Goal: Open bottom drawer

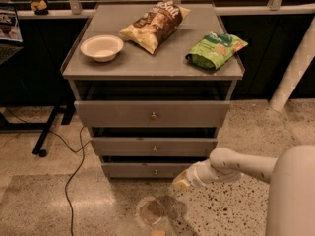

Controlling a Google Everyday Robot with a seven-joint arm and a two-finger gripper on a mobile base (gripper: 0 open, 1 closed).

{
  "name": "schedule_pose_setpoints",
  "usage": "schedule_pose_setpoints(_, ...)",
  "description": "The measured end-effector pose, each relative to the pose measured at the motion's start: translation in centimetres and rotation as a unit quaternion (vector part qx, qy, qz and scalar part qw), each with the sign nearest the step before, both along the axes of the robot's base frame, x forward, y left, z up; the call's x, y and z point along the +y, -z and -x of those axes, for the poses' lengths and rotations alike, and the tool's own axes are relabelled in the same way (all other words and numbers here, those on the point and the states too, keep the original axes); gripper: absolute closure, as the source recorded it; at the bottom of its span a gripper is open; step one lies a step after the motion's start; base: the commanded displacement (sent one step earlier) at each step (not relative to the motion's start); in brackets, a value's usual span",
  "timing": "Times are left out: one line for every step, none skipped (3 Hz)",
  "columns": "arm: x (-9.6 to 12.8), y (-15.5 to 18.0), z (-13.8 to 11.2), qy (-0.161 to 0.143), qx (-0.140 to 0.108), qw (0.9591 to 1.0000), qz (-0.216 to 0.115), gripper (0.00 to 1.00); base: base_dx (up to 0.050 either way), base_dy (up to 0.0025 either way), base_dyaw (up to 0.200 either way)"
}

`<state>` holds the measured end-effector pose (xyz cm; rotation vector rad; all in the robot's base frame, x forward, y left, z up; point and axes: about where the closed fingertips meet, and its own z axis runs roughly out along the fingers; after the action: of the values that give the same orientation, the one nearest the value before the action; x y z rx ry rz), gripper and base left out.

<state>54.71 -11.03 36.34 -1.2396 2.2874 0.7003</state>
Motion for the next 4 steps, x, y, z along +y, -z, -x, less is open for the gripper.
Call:
schedule_pose_setpoints(-0.7, 1.8, -0.8, 0.022, -0.020, 0.9995, -0.005, 1.00, 0.000, 0.00000, 0.000)
schedule_pose_setpoints(-1.8, 4.6, -1.2, 0.079, -0.053, 0.9954, -0.012, 1.00, 0.000, 0.00000, 0.000)
schedule_pose_setpoints(-3.7, 6.8, -2.6, 0.150, -0.094, 0.9841, -0.018, 1.00, 0.000, 0.00000, 0.000)
schedule_pose_setpoints(-4.9, 8.0, -3.9, 0.189, -0.120, 0.9740, -0.034, 1.00, 0.000, 0.00000, 0.000)
